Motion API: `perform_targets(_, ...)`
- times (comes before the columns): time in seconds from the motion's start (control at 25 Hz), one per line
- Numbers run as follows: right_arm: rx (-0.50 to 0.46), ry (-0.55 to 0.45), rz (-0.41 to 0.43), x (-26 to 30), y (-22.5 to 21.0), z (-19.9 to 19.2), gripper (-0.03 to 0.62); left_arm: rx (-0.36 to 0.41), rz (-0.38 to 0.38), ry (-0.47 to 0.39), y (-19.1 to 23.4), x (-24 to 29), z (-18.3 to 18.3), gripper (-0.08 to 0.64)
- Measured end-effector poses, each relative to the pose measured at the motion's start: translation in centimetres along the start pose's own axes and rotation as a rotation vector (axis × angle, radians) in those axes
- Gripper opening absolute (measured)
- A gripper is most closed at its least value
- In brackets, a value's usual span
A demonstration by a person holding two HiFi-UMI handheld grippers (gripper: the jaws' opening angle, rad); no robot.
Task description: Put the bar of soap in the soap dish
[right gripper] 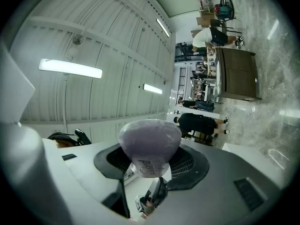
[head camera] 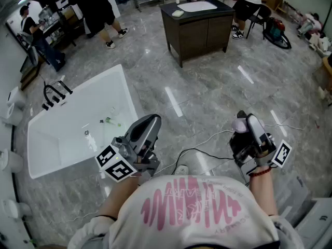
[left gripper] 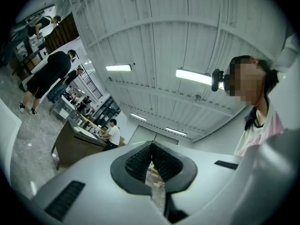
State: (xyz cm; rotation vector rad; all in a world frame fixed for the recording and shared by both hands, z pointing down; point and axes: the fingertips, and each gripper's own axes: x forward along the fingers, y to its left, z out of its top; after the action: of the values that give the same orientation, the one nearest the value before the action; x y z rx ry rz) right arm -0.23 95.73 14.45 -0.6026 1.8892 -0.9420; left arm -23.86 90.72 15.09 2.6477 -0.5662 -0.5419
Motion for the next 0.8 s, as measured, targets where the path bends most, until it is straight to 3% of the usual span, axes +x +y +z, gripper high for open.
perform_targets(0.6, 0.009, 0.017, -0.011, 2.4, -2.0, 0.2, 0.216, -0.01, -0.001, -0.006, 2.0, 0.9, 1.1, 0.0)
perform_targets(0.8, -0.011, 0.033, -0.056, 5.0, -4.8, -0.1, 0.216, -0.03, 0.036, 0.029, 5.7, 1.8, 1.1, 0.0)
